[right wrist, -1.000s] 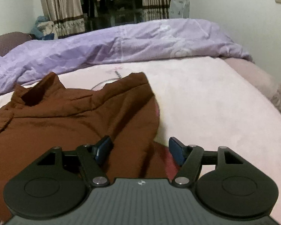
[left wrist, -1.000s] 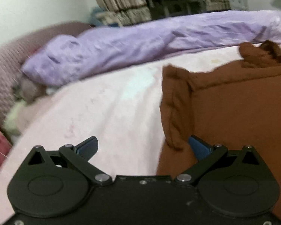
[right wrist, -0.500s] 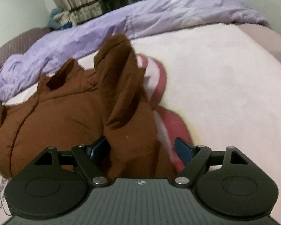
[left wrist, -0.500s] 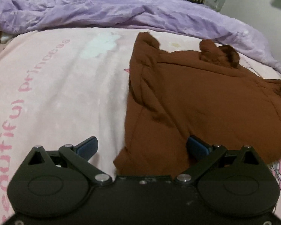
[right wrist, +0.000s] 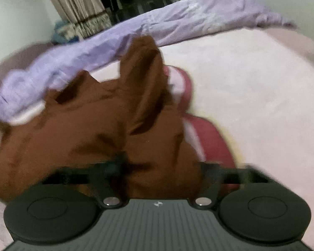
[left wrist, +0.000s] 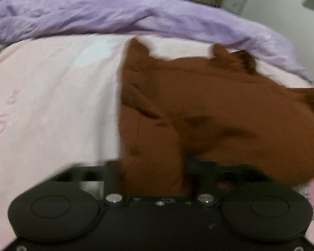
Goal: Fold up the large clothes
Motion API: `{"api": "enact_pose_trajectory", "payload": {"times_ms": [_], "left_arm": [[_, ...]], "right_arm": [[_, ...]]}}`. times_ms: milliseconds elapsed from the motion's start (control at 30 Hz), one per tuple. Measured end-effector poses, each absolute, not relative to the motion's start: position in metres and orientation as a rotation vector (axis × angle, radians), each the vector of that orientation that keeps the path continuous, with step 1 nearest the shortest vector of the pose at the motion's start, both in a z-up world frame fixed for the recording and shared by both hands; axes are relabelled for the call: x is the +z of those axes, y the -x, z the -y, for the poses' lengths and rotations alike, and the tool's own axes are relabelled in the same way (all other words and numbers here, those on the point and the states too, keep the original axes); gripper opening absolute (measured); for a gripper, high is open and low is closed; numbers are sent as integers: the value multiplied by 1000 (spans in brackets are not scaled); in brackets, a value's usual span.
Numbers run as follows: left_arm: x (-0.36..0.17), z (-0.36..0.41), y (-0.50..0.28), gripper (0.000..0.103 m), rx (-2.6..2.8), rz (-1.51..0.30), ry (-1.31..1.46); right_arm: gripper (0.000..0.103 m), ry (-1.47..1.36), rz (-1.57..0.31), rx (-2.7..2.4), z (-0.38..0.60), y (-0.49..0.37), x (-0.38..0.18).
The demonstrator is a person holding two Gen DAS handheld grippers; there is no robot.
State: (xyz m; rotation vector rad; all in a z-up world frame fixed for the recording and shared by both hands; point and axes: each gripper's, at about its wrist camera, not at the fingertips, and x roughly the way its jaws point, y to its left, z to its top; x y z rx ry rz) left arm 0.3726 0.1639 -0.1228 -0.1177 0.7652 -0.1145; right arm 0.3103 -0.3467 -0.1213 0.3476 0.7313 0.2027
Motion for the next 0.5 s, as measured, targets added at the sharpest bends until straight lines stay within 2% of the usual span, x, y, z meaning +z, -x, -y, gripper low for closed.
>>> {"api": "enact_pose_trajectory", "payload": {"times_ms": [33, 133, 200, 267, 333, 400, 433, 467, 500], "left_arm": [[-116, -156, -369, 15, -83, -741, 70], [-89, -158, -356, 15, -60, -673, 32], [-72, -177, -347, 15, -61, -630, 100], [-76, -186, -349, 17, -42, -665, 111], [-102, -182, -360, 20, -28, -763, 86], [-123, -167, -363, 33, 3, -771, 1], [-123, -158, -360, 43, 29, -739, -65], [-120, -150, -357, 46, 49, -714, -127], [-118, -148, -353, 49, 53, -699, -145]], "right_arm": [[28, -327, -716, 189, 344, -308, -115], [24, -282, -637, 164, 339, -287, -85], [21, -277, -609, 163, 339, -271, -70], [21, -265, -635, 158, 336, -270, -75], [22, -258, -724, 129, 331, -284, -96], [34, -252, -769, 111, 330, -296, -118], [46, -248, -764, 102, 331, -298, -121], [55, -240, -757, 91, 332, -300, -121], [59, -233, -755, 80, 335, -300, -119]]}}
